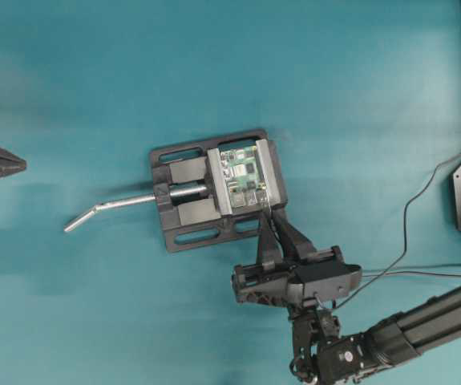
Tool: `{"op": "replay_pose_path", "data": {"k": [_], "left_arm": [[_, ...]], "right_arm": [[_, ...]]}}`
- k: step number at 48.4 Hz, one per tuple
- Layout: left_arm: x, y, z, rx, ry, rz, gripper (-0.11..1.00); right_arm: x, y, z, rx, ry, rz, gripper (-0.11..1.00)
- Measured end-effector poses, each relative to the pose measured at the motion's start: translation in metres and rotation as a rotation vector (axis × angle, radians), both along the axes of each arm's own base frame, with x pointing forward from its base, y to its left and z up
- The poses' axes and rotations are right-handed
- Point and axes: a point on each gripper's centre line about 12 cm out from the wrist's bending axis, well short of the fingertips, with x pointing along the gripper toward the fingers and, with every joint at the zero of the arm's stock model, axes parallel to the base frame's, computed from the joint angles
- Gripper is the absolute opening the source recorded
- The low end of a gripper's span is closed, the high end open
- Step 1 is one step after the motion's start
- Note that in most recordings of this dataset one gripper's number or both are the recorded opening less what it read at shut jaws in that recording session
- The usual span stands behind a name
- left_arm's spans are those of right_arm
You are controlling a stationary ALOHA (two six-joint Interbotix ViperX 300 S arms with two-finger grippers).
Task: Insert the USB into the fixed PCB.
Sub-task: 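Push the USB plug forward into the black USB port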
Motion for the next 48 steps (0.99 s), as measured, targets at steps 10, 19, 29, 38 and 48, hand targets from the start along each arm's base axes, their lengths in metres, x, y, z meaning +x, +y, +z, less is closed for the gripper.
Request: {"op": "replay_pose_path", "data": {"k": [10,19,29,38,48], "left_arm": [[0.0000,0.0000,0.0000,0.000,0.000,0.000,0.00],[-0.0001,0.0000,-0.0002,0.000,0.002,0.000,0.00],[-0.0001,0.0000,-0.0002,0.000,0.002,0.000,0.00],[-0.0001,-0.0001,-0.0002,-0.002,0.001,0.000,0.00],[-0.0001,0.0000,-0.0002,0.000,0.002,0.000,0.00]], "right_arm": [[0.0000,0.0000,0.0000,0.000,0.000,0.000,0.20],[-0.0002,-0.0001,0.0000,-0.003,0.011,0.000,0.20],[-0.0042,-0.0030,-0.0032,-0.017,0.027,0.004,0.20],[-0.0073,-0.0046,-0.0040,-0.025,0.034,0.009,0.20],[-0.0075,-0.0054,-0.0010,-0.022,0.029,0.008,0.20]]}}
